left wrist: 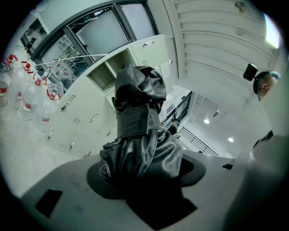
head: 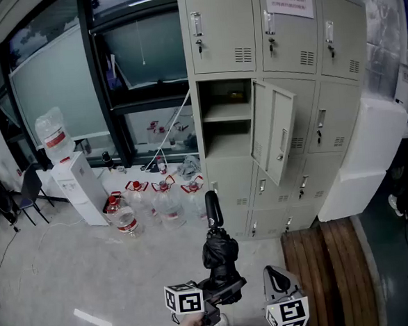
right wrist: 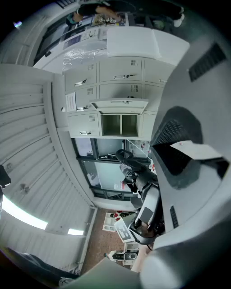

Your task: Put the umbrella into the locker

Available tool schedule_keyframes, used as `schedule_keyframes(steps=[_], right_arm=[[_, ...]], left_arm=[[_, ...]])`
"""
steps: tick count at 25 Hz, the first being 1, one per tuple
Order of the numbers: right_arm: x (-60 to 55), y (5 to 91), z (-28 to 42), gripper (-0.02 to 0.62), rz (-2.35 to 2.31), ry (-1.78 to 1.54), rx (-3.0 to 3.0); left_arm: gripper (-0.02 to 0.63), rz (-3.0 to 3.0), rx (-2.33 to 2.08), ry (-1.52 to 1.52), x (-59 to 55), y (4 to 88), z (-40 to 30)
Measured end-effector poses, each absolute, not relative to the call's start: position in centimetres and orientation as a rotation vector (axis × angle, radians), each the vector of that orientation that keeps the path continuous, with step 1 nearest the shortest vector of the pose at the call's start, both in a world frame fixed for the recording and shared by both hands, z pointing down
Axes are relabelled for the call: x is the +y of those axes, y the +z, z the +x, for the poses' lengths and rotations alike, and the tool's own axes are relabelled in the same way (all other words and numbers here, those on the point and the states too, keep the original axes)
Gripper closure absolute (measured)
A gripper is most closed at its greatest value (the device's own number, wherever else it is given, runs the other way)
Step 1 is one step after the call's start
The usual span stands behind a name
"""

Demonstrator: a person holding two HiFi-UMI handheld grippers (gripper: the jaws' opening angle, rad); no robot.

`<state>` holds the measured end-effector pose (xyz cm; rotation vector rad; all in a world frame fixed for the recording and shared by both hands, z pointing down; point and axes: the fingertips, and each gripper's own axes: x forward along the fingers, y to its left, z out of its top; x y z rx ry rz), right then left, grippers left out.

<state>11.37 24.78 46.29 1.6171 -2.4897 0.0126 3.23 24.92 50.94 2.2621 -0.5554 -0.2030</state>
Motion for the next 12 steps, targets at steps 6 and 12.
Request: schedule_keyframes(steps=[6,12], right_arm=[[25.3,45.9,11.9,0.595,1.624,0.016,-2.484],[24.5,45.6,12.6,0.595,1.632,0.01,-2.492]], left_arm=[[0.328,2.238,-0.545,-0.202,25.6,50.9,3.6],[0.328,2.244,-0.547,-0.201,25.2,50.7,3.9]])
